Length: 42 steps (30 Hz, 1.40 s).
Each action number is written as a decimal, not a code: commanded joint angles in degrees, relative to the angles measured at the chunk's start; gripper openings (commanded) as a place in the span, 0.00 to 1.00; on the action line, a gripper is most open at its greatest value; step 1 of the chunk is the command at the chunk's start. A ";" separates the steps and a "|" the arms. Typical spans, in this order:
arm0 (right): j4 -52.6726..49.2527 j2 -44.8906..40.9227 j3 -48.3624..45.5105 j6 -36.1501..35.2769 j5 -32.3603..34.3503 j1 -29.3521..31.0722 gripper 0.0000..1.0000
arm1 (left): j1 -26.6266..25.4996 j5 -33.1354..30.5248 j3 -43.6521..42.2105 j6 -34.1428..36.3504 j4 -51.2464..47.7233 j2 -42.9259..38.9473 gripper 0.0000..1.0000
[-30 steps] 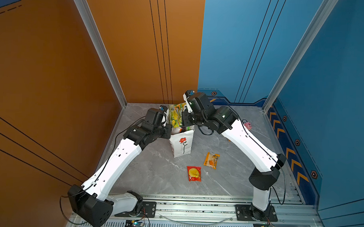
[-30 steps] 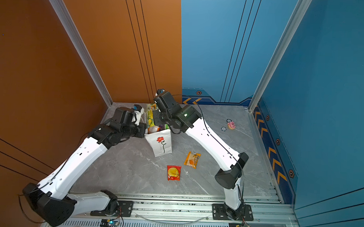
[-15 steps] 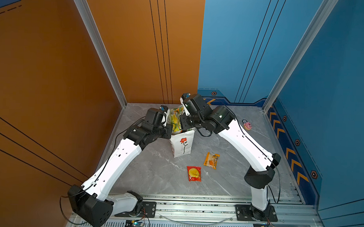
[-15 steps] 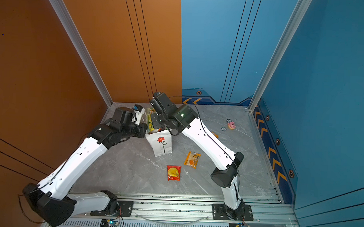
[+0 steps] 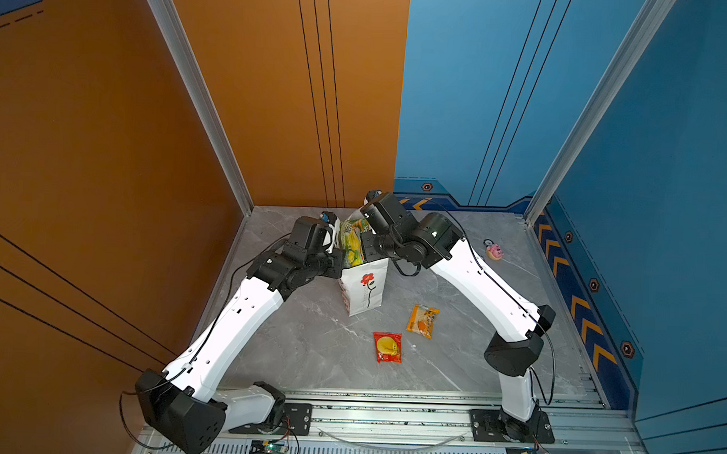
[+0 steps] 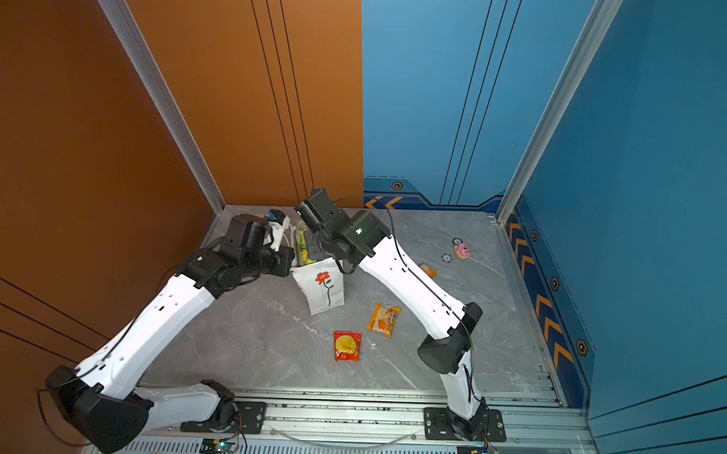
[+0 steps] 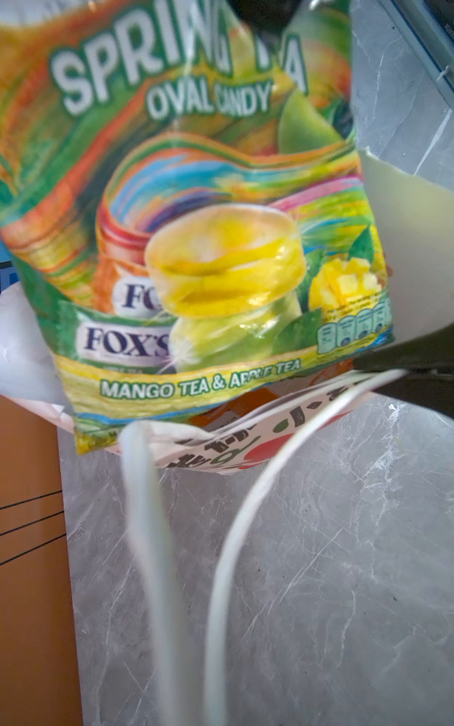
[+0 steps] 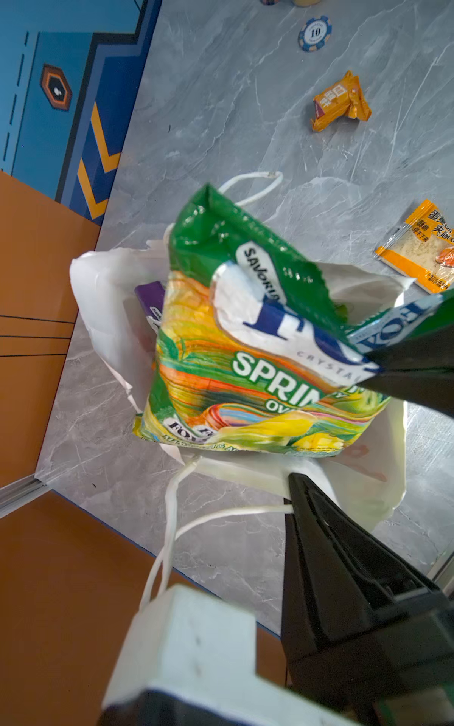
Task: Place the snacks into the paper bag
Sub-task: 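Lower the green Spring Tea pack into the paper bag held by the left gripper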
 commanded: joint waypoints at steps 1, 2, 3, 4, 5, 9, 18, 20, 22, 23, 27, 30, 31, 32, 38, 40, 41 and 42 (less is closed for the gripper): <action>-1.03 -0.69 1.41 1.68 3.25 0.10 0.00 | -0.58 -0.03 0.34 0.38 4.12 -2.52 0.00; -1.15 -0.59 1.49 1.76 3.36 0.16 0.00 | -0.52 -0.05 0.34 0.39 4.09 -2.47 0.00; -1.11 -0.39 1.52 1.94 3.40 0.24 0.00 | -0.49 -0.21 0.31 0.39 4.08 -2.55 0.00; -1.20 -0.39 1.51 2.20 3.49 0.26 0.00 | -0.52 -0.38 0.26 0.38 4.08 -2.64 0.00; -1.20 -0.39 1.48 2.30 3.49 0.31 0.00 | -0.52 -0.49 0.17 0.38 4.25 -2.78 0.00; -0.60 -0.35 1.56 2.22 3.30 0.60 0.00 | -0.43 -0.44 -0.33 0.20 4.87 -3.24 0.00; 0.25 2.24 2.18 4.10 -2.76 1.65 0.00 | -0.25 -0.54 -0.34 0.09 4.97 -2.82 0.00; -0.29 2.25 2.19 4.30 -2.69 2.00 0.00 | -0.01 -0.57 -0.29 0.12 4.94 -2.78 0.00; -1.01 1.64 2.18 4.32 -2.11 2.15 0.00 | 0.24 -0.39 -0.27 -0.08 4.98 -2.61 0.00; -1.23 1.18 2.18 4.32 -1.38 2.35 0.00 | 0.60 -0.21 -0.19 -0.19 5.01 -2.65 0.00; -1.22 -0.13 2.18 3.80 0.41 2.53 0.00 | 2.65 2.41 0.23 -1.14 5.46 -2.08 0.00; 0.59 1.01 2.18 3.49 -2.35 2.36 0.00 | 3.72 4.72 1.00 -2.03 5.84 -1.38 0.00; 1.44 1.78 2.36 3.44 -3.79 2.36 0.00 | 3.78 5.15 1.33 -2.23 5.93 -1.16 0.00; 2.11 2.41 2.71 3.44 -5.31 2.36 0.00 | 3.76 5.45 1.42 -2.34 6.00 -1.07 0.00; 6.68 7.12 4.99 3.71 -12.72 1.72 0.00 | 2.87 8.61 1.22 -2.24 6.54 -0.12 0.00; 8.37 7.82 4.99 4.62 -14.89 1.06 0.00 | 2.37 8.46 1.13 -2.13 6.56 -0.29 0.00; 8.99 8.15 4.96 4.88 -15.40 0.88 0.00 | 2.21 8.39 1.05 -2.08 6.55 -0.29 0.00; 9.51 8.49 5.00 5.15 -15.89 0.63 0.00 | 2.21 8.26 0.97 -2.08 6.54 -0.38 0.00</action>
